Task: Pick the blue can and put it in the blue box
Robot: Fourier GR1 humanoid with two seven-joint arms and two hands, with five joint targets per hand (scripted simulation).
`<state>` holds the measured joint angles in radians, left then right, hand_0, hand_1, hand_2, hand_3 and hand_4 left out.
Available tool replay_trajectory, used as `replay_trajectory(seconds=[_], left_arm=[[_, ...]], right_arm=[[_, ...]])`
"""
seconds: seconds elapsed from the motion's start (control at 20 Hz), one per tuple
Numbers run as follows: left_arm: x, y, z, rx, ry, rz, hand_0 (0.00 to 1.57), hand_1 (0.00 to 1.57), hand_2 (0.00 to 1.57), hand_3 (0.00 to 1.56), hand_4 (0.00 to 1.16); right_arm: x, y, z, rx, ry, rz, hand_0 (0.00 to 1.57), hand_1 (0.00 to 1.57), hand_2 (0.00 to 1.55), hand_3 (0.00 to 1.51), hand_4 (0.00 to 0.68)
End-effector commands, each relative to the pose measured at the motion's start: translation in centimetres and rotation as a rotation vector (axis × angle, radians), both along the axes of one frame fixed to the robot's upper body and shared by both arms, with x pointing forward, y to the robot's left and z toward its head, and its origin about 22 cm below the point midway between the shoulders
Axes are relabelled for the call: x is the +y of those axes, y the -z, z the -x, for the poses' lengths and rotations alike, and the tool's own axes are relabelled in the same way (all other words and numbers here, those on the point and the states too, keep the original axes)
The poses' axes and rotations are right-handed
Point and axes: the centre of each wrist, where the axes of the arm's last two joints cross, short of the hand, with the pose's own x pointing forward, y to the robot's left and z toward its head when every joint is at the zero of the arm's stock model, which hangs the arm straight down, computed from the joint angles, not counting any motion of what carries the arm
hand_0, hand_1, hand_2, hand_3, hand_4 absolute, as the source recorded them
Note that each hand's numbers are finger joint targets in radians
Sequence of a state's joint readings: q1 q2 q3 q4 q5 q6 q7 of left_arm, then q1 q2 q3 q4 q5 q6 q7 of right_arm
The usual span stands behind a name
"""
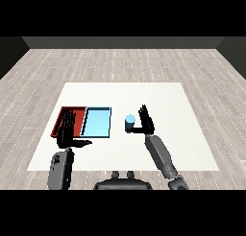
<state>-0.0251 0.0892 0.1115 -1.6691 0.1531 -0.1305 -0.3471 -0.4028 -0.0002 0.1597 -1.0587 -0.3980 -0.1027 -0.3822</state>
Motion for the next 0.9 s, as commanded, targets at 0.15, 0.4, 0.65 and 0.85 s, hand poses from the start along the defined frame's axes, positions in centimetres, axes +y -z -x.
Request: replay_trajectory(seconds=[0.15,0.4,0.65,0.85], left_arm=[[-2.0,1.0,-0.4,-0.015,0.006,-0.015,0.00,0.00,0.00,0.00,0.00],[-0.2,-0.2,-0.5,0.000,-0.008,-0.010,0.00,0.00,0.00,0.00,0.00],[0.2,0.5,0.6,0.013,-0.003,0.013,0.00,0.00,0.00,0.00,0.00],[0.1,-1.0,-1.0,0.013,-0.011,0.016,0.00,0.00,0.00,0.00,0.00]], right_arm=[[0.9,2.3,0.3,0.029,-0.003,-0.007,0.00,0.00,0.00,0.00,0.000],[2.3,1.8,-2.9,0.051,0.022,-0.015,0.00,0.00,0.00,0.00,0.000],[1.8,3.3,-1.1,0.051,-0.033,-0.027,0.00,0.00,0.00,0.00,0.000],[3.1,1.4,-3.1,0.085,-0.034,-0.035,0.00,0.00,0.00,0.00,0.000]])
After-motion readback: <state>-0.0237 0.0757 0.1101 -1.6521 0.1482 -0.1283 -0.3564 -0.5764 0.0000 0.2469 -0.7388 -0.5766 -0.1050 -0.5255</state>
